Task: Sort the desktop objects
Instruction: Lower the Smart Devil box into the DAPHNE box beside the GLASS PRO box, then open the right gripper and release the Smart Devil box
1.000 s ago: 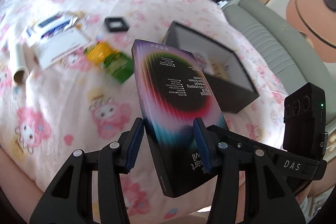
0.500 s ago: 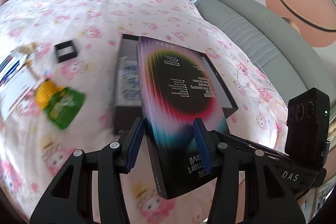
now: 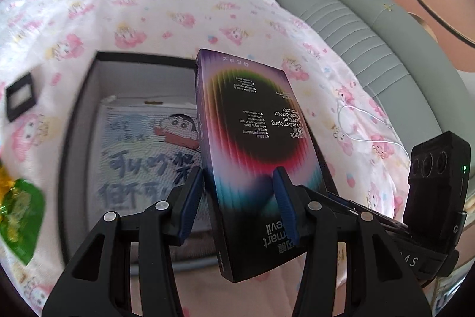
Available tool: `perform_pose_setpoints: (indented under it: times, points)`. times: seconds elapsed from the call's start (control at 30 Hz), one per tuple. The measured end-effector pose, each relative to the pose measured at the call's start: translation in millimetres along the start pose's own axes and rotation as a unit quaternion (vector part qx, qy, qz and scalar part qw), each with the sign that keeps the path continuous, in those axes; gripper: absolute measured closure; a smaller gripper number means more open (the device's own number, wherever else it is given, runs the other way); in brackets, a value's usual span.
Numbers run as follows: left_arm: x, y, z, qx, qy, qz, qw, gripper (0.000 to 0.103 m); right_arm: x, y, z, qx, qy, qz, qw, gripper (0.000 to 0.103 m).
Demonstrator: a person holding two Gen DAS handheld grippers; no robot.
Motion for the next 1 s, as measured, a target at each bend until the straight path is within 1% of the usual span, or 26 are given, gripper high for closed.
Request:
perform_pose_setpoints:
  times: [0.17,0.27,0.37,0.4,0.5,0.6,0.67,0.73,0.8,0.9,1.0]
  points:
    - [36.5,-7.7,-4.7,-0.026,-0.029,0.003,0.9992,0.054,16.0,22.1,-5.7,0.023,-0.011,0.019,1.000,0.058]
    - [51.4,-16.6,-2.2,-0.050,-0.044,0.005,0.9977,0.054,24.9,24.0,-4.2,0.015,-0.020,0.037,0.999,0.057]
    - [60.0,-24.7,0.6,-0.059,-0.055,-0.005,0.9967,0.058,33.7,25.8,-2.6,0.007,-0.028,0.055,0.998,0.057]
    - [61.9,-25.6,2.1,-0.056,-0.060,-0.010,0.9966,0.061,36.3,26.9,-2.3,0.007,-0.031,0.062,0.998,0.057]
    - [63.5,-27.2,5.5,-0.044,-0.065,-0.027,0.9965,0.062,34.4,26.3,0.3,0.001,-0.024,0.079,0.997,0.057]
    - [53.9,-29.2,4.3,-0.039,-0.043,-0.047,0.9972,0.062,27.9,25.7,2.5,-0.004,-0.011,0.086,0.996,0.057]
    - [47.3,-33.4,3.1,-0.033,-0.034,-0.078,0.9958,0.062,21.5,26.2,4.2,-0.005,-0.002,0.086,0.996,0.056]
    - [47.8,-38.0,5.4,-0.017,-0.048,-0.123,0.9911,0.062,15.3,25.9,5.2,-0.007,0.008,0.083,0.997,0.056]
    - [51.4,-41.0,9.3,-0.003,-0.068,-0.158,0.9851,0.062,14.0,26.2,5.5,-0.007,0.013,0.085,0.996,0.056]
    - [59.3,-33.1,15.0,0.011,-0.085,-0.155,0.9842,0.062,18.3,22.7,2.9,-0.012,0.013,0.092,0.996,0.056]
    - [68.3,-18.7,16.1,0.037,-0.086,-0.151,0.9840,0.064,21.4,21.0,1.3,-0.018,0.015,0.093,0.995,0.056]
Point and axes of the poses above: each gripper's, at about its wrist camera, not at the fingertips, and x roughly the way its jaws point, y to its right, z to its underside, the point moved 6 cm from there along x, roughly the way its jaws point, and after that the axes turned 1 degree about -y, right-handed, at the moved point
